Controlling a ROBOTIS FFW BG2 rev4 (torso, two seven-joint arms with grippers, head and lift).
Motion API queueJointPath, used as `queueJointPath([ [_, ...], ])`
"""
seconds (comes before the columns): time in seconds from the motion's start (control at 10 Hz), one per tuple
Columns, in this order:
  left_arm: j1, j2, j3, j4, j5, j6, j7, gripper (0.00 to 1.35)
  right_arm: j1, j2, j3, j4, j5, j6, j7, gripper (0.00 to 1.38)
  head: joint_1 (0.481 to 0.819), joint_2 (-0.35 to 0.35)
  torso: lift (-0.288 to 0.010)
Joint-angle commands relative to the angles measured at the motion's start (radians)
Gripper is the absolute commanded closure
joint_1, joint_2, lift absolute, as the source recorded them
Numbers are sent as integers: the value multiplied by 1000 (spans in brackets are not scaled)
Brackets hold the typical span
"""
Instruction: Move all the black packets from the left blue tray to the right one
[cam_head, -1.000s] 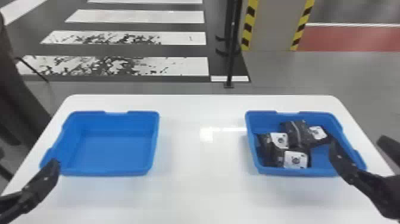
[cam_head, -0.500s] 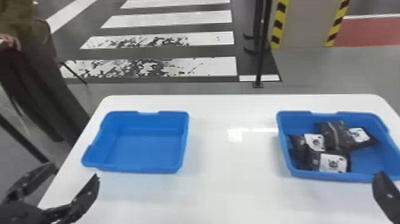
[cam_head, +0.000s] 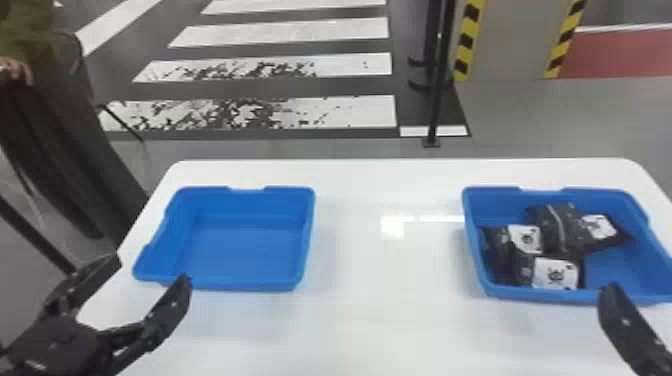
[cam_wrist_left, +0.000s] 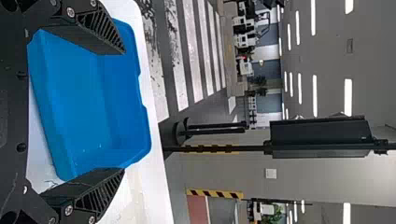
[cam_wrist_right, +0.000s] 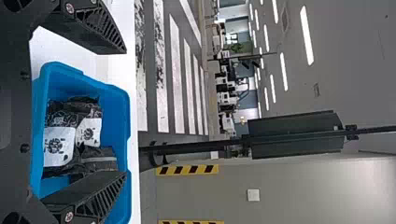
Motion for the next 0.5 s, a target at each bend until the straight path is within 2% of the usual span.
queueJointPath([
  [0.0,-4,-3,-7,0,2,5,0,150,-2,-2,0,5,-7,0,2,98,695,106,-140],
  [0.4,-4,-3,-7,0,6,42,0,150,-17,-3,4,17,-19,7,2,98,695,103,-140],
])
